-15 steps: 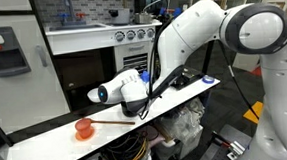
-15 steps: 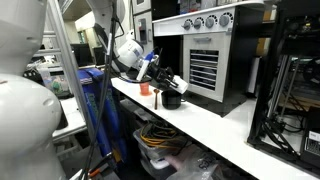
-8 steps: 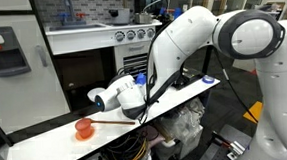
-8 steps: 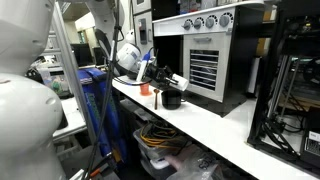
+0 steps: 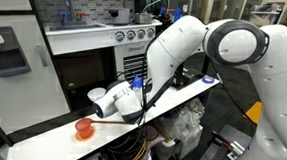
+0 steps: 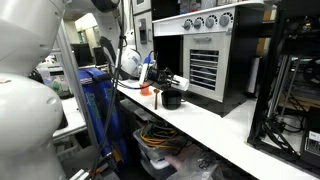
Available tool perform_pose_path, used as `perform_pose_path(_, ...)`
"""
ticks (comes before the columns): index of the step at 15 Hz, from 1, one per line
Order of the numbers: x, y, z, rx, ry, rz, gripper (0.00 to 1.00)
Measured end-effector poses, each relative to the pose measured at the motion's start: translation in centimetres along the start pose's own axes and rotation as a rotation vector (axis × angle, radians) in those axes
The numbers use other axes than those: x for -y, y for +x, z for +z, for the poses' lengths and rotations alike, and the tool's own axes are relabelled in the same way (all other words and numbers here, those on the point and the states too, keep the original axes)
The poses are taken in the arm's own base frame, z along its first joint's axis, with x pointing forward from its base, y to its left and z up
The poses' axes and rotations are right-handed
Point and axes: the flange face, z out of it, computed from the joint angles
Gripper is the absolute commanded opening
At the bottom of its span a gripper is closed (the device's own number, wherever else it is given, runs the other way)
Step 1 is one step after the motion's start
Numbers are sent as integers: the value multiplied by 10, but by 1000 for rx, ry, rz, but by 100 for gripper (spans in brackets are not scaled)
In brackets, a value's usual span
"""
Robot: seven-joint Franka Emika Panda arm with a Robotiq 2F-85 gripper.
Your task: Pour the contents in the white mug into the black mug, use the wooden spoon to stir the contents in the black mug
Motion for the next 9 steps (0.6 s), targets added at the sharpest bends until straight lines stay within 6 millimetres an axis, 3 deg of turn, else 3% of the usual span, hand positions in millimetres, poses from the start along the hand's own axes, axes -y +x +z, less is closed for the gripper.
perform_pose_path(9, 11, 6, -15, -17, -104, -39, 2)
